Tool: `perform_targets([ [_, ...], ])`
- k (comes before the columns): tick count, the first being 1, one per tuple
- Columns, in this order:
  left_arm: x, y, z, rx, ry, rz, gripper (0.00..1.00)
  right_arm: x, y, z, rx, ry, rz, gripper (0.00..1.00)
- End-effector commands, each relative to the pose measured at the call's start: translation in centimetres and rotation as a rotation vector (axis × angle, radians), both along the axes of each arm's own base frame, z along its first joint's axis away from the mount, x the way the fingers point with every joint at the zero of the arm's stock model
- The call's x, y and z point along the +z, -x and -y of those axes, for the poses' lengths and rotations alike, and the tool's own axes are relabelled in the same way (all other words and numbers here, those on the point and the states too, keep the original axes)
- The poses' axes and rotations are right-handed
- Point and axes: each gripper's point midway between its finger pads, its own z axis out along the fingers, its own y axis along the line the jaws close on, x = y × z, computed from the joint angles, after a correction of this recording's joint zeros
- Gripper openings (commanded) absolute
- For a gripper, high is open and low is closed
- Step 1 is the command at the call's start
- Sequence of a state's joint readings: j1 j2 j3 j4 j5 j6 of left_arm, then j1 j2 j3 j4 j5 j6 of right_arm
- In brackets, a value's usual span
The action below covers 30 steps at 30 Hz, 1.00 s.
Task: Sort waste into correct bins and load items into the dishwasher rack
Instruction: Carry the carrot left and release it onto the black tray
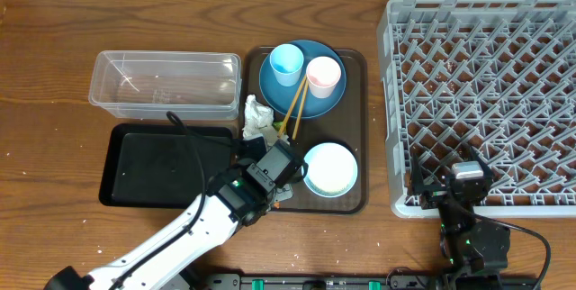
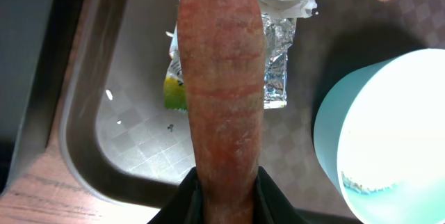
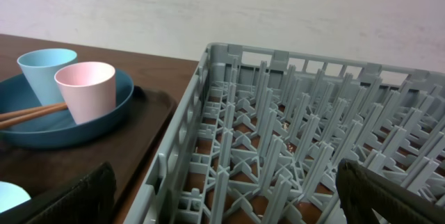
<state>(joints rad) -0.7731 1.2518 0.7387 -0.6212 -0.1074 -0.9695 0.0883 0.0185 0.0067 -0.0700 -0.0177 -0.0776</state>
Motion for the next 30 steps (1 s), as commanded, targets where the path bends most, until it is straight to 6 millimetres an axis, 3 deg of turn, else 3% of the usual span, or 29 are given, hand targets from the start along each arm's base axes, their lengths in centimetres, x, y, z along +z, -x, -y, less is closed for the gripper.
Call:
perform_targets([
  [1,0.8,-0.4,-0.6,-0.014,-0.007,0.035,0.16,-0.2,0.0,0.2,-0.009,0.003,-0.005,0.99],
  [4,1.1,-1.1,-1.9,0.034,-0.029,0.060,0.15,-0.2,0.0,0.2,-0.009,0.003,-0.005,0.99],
  [11,1.1,-2.8,-8.0,0.226,-0.160,0.074,0.15,-0.2,0.0,0.2,-0.009,0.003,-0.005,0.99],
  [19,0.9,-3.4,-13.9,0.452,-0.192,0.031,0.15,-0.2,0.0,0.2,-0.009,0.003,-0.005,0.99],
  [30,0.7,-3.4,-19.3,0.675,-0.199,0.003,0.15,-0.2,0.0,0.2,-0.009,0.003,-0.005,0.99],
])
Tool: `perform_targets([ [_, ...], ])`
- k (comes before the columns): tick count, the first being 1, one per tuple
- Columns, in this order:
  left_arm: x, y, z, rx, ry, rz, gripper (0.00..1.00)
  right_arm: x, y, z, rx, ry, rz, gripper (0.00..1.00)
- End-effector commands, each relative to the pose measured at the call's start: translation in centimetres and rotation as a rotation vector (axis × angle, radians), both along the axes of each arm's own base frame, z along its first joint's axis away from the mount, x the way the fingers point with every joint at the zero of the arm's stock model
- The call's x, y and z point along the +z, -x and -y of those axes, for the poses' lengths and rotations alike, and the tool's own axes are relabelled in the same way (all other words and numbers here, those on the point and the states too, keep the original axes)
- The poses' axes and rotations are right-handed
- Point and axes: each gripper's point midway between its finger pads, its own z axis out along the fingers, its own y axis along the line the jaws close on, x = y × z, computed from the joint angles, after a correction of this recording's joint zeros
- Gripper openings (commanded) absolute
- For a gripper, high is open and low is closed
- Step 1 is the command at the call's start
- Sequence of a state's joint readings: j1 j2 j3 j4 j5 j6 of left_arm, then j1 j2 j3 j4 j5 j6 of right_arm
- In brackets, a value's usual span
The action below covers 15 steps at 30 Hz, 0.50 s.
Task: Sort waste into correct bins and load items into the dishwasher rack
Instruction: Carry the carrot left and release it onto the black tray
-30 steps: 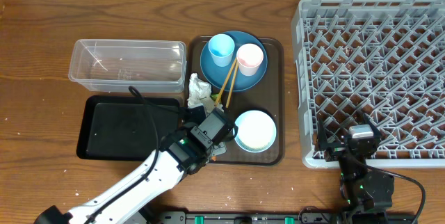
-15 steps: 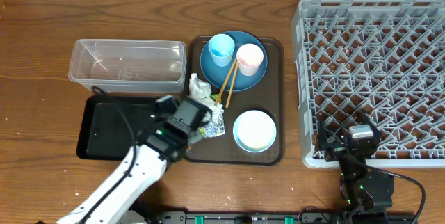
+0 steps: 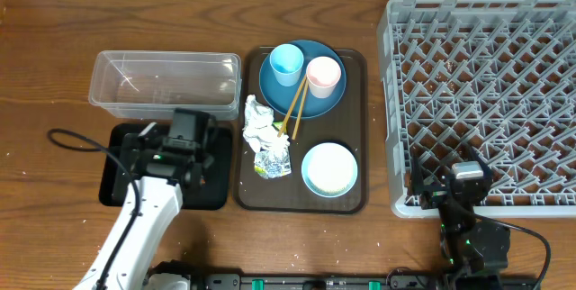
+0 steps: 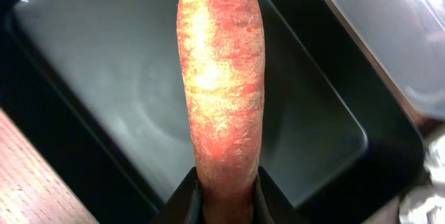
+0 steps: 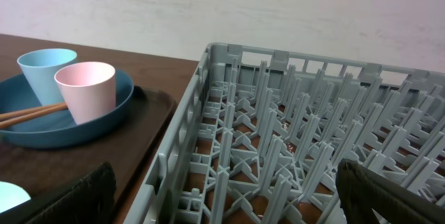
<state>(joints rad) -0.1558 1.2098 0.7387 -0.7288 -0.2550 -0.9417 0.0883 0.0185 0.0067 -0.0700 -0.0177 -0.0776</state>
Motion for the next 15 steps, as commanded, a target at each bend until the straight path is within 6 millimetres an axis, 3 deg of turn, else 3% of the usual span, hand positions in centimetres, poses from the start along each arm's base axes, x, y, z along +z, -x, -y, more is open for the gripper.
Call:
perform_targets([
  [1,-0.1,0.3,-1.8,0.052,-0.030,-0.010,0.16,-0.2,0.0,0.2,-0.009,0.003,-0.005,0.99],
  [15,-3.2,1.1,-4.9,0.197,-0.033,-0.129,0.16,-0.2,0.0,0.2,-0.009,0.003,-0.005,0.99],
])
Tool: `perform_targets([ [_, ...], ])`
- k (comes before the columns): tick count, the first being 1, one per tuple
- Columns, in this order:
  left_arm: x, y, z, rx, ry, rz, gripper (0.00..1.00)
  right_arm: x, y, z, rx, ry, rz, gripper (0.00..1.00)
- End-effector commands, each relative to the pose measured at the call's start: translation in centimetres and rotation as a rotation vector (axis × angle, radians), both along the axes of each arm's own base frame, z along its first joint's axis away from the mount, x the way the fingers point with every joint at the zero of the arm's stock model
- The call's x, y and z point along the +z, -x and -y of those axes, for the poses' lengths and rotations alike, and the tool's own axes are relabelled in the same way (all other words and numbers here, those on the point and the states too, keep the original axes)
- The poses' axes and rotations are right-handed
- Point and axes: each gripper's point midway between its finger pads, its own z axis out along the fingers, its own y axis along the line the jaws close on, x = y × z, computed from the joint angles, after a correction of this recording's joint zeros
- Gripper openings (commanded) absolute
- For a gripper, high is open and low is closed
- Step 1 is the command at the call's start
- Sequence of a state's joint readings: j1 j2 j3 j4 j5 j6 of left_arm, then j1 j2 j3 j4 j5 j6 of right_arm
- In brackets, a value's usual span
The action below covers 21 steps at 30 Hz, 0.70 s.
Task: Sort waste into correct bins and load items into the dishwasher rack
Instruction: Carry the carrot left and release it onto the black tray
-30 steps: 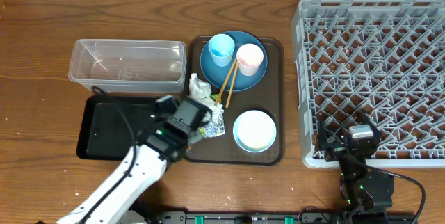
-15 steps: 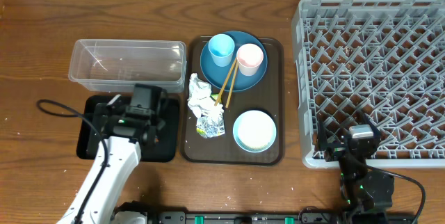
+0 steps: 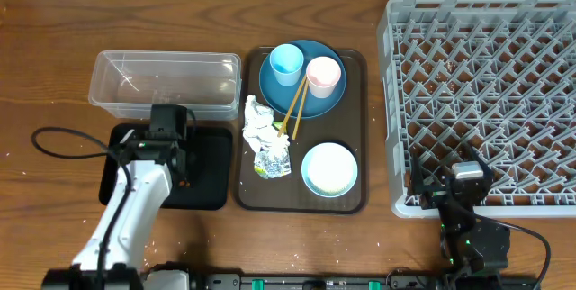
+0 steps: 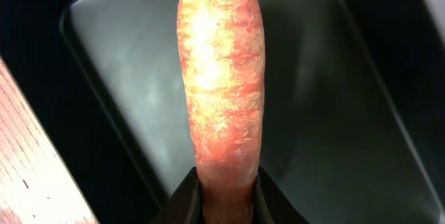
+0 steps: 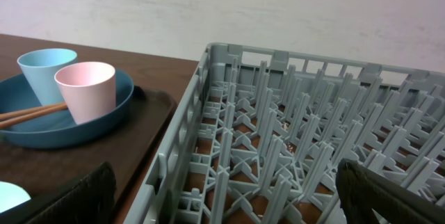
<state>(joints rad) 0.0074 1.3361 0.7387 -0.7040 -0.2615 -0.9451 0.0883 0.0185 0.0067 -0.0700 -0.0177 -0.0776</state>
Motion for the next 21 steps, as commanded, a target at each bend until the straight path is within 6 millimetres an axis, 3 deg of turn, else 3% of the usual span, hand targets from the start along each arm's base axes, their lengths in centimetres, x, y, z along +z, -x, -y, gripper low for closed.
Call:
perform_targets([
  [1,-0.9,0.5,-1.0,0.036,-0.019,-0.041,0.16,-0.2,0.0,0.2,-0.009,0.003,-0.005,0.99],
  [6,-1.8,1.1,-1.5,0.061,-0.017,-0.088,0.17,-0.1,0.0,0.2,-0.009,0.003,-0.004,0.99],
  [8,-2.0,1.2,-1.6,0.064,-0.017,-0.097,0.31,-0.2,0.0,0.2,-0.009,0.003,-0.005,0.99],
  [11,-2.0,1.2,-1.6,0.064,-0.016,-0.094,0.41,-0.1,0.0,0.2,-0.009,0.003,-0.004,0.99],
  [17,-1.3,1.4,-1.6,0.048,-0.018,-0.089,0.44,-0.1,0.0,0.2,-0.009,0.003,-0.004,0.99],
  [21,0.8,0.4,-1.3,-0.018,-0.014,-0.026,0.44,-0.2,0.0,0.2,-0.009,0.003,-0.005,0.99],
])
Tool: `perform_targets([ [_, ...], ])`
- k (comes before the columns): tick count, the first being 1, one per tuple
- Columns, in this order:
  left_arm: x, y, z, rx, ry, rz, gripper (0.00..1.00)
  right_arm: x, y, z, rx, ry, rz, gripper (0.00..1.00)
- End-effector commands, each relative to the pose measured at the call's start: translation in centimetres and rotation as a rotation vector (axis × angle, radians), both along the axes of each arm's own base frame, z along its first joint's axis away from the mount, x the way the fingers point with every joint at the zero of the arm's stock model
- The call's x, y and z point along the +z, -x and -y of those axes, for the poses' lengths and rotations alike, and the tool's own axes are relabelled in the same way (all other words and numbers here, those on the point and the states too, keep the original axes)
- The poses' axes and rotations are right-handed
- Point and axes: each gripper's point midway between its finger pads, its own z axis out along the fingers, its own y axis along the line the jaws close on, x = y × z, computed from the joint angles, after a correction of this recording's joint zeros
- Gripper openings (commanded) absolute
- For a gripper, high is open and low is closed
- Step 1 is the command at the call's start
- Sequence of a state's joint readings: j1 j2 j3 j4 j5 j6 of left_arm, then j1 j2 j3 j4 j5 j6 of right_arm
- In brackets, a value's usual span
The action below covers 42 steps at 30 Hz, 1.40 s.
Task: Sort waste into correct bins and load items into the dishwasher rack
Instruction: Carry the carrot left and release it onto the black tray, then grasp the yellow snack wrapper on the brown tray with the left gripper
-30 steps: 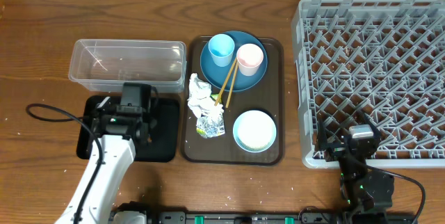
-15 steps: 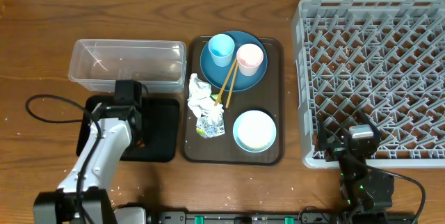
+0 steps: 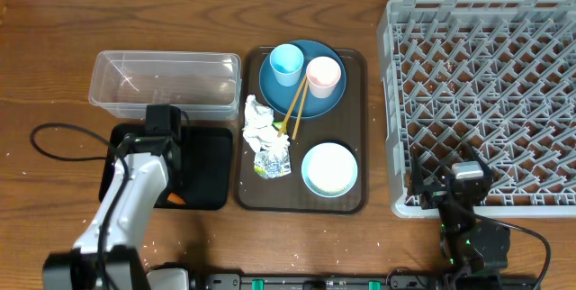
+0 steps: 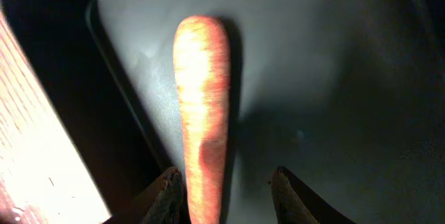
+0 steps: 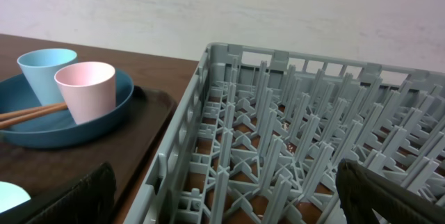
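An orange carrot (image 4: 201,113) lies on the floor of the black bin (image 3: 211,168), near its corner. My left gripper (image 4: 226,186) is open low over it, the fingers (image 4: 170,182) standing either side of the carrot's near end without clamping it. In the overhead view only the carrot's orange tip (image 3: 175,200) shows past the left arm. My right gripper (image 5: 222,196) is open and empty at the near left corner of the grey dishwasher rack (image 3: 486,92).
A clear bin (image 3: 166,83) sits behind the black one. The brown tray (image 3: 355,128) holds a blue plate (image 3: 270,83) with a blue cup (image 3: 286,61), a pink cup (image 3: 324,75) and chopsticks (image 3: 295,108), crumpled paper (image 3: 258,116), a foil wrapper (image 3: 273,159) and a pale bowl (image 3: 329,168).
The left gripper has opened and let go of the carrot, which now lies on the black bin's floor. The right arm has not moved.
The left gripper first held the carrot over the brown tray beside the foil wrapper and bowl. It then held it over the black bin, then lower near the bin's corner. Now the carrot lies released in the bin.
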<state>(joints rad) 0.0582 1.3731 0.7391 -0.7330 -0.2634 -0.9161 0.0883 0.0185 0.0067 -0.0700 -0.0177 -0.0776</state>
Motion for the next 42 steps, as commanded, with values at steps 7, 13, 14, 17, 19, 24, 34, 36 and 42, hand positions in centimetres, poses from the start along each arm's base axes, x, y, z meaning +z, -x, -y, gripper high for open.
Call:
perform_targets([
  [7,7.5,-3.3,5.8,-0.418,0.227,0.295,0.45,-0.2,0.0,0.2,-0.009,0.003,-0.005,0.99],
  [13,10.3,-2.2,9.3,-0.512,0.387,0.411,0.45,-0.2,0.0,0.2,-0.009,0.003,-0.005,0.99],
  [14,10.4,-1.9,9.7,-0.519,0.411,0.411,0.45,-0.2,0.0,0.2,-0.009,0.003,-0.005,0.99],
  [17,10.0,-1.3,10.3,-0.527,0.444,0.384,0.44,-0.2,0.0,0.2,-0.009,0.003,-0.005,0.99],
  [19,9.7,-1.0,10.9,-0.545,0.454,0.361,0.44,-0.1,0.0,0.2,-0.009,0.003,-0.004,0.99],
  [24,9.2,-1.0,13.6,-0.652,0.479,0.328,0.44,-0.2,0.0,0.2,-0.009,0.003,-0.005,0.99],
  [34,5.9,-1.8,17.6,-0.815,0.404,0.208,0.44,-0.2,0.0,0.2,-0.009,0.003,-0.005,0.99],
  [36,4.9,-2.2,18.7,-0.844,0.410,0.185,0.44,-0.2,0.0,0.2,-0.009,0.003,-0.005,0.99],
  [42,1.9,-3.5,21.1,-0.900,0.418,0.144,0.44,-0.2,0.0,0.2,-0.009,0.003,-0.005,0.99],
])
